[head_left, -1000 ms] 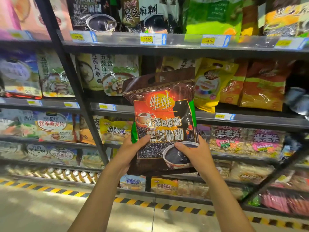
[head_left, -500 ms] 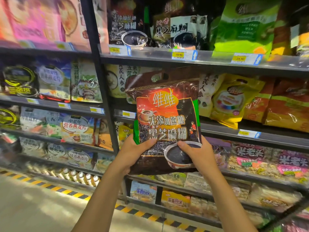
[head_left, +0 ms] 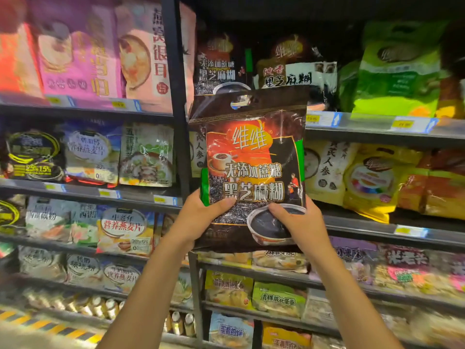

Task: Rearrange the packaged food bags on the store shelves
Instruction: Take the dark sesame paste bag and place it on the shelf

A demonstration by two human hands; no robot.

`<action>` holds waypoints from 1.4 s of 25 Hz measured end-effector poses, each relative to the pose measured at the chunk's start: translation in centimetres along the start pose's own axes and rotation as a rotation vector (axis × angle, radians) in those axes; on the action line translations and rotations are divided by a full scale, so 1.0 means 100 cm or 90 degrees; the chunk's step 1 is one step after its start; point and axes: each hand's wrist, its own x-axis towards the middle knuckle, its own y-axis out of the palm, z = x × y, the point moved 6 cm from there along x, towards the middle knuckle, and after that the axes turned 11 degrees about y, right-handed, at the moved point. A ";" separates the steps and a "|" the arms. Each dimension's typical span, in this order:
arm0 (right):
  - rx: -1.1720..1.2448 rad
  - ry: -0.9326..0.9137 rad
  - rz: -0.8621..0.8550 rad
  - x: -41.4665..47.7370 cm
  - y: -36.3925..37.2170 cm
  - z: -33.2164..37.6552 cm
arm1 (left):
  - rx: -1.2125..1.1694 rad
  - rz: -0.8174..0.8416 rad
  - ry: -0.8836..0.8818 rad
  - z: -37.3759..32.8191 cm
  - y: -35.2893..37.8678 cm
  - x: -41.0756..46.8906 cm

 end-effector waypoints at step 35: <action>-0.177 0.038 0.061 0.290 0.044 0.228 | 0.131 -0.011 0.133 -0.159 -0.051 0.307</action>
